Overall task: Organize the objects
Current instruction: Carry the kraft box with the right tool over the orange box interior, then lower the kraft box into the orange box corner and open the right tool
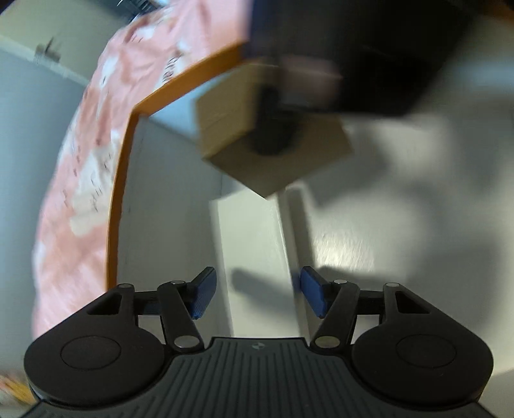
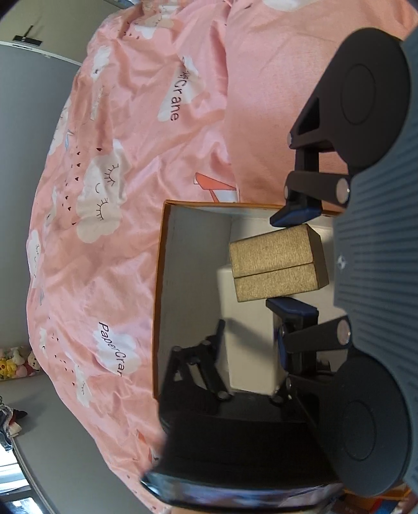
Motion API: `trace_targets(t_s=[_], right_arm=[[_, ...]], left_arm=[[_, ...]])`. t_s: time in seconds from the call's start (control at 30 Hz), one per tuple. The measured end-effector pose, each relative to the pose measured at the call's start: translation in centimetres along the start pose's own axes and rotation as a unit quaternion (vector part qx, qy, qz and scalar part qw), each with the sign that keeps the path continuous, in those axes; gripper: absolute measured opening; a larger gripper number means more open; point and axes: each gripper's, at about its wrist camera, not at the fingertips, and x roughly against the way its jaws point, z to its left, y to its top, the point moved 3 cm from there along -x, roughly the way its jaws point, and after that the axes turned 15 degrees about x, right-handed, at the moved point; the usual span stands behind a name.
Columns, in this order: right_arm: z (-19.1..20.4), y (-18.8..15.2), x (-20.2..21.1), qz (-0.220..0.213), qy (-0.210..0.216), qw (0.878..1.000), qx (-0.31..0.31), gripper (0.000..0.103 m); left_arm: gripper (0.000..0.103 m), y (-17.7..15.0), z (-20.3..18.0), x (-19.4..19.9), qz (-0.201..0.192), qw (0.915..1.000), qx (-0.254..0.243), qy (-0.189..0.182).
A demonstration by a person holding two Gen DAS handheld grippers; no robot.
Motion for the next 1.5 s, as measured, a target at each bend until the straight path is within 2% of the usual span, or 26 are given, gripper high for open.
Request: trace_targets(t_s=[0.07,0.13,0.4,0.47,0.57,0.6,0.73,1.0,1.1,1.13,1.23,1.37,1.5], right_arm=[[0.1,0.1,-0.3,0.001,-0.009,1.000,0.005,0.049],[0.1,0.2,-0.4,0.000,-0.014,1.000,0.008,0.049],[1.5,1.3,-1.9,0.000,-0.087,0.995,0.045,0.049],[1.6,1.6,-2.3,-0.001,-0.098,0.994,0.049,0.049],[1.9,2.0,-3.0,0.003,-0.117,0.991,0.061,0.049],[2.0,2.0,-3.3,0.005,-0.124,0.990,0.065,0.049],[2.4,2.2,-4.1,0.012,-0.145,0.986,0.086,0.048],[2.9,3.0,-5.8,0.020,-0.173,0.976,0.134,0.048],[2.6,3.2,-6.7,0.025,-0.158,0.977,0.142,0.048],[2.6,3.2,-7.0,0.027,-0.149,0.978,0.141,0.047],[2.8,3.1,-7.8,0.031,-0.144,0.975,0.168,0.046],[2.6,3.1,-7.7,0.027,-0.131,0.976,0.173,0.046],[2.5,3.0,-7.0,0.032,-0.108,0.976,0.185,0.046]], left_arm=[[0.073,-0.5,-0.6,-0.1,0.002,0.9994,-0.021,0.027],[0.073,-0.8,-0.7,-0.1,0.003,0.9986,-0.021,0.049],[0.069,-1.0,0.3,-0.3,0.012,0.9919,0.054,0.114],[0.064,-1.3,0.7,-0.2,0.005,0.9885,0.063,0.137],[0.063,-1.7,1.1,-0.1,0.002,0.9792,0.061,0.194],[0.064,-1.8,1.3,0.2,-0.004,0.9784,0.070,0.195],[0.067,-2.1,2.2,1.6,-0.025,0.9782,0.139,0.152],[0.068,-2.4,2.3,3.6,-0.045,0.9640,0.221,0.141],[0.068,-2.9,2.1,4.1,-0.047,0.9598,0.239,0.139],[0.068,-2.7,2.7,3.2,-0.046,0.9595,0.242,0.137],[0.068,-2.6,1.7,4.3,-0.050,0.9568,0.250,0.139],[0.070,-2.7,2.2,3.9,-0.048,0.9496,0.280,0.132],[0.070,-2.8,1.5,4.4,-0.053,0.9473,0.289,0.128]])
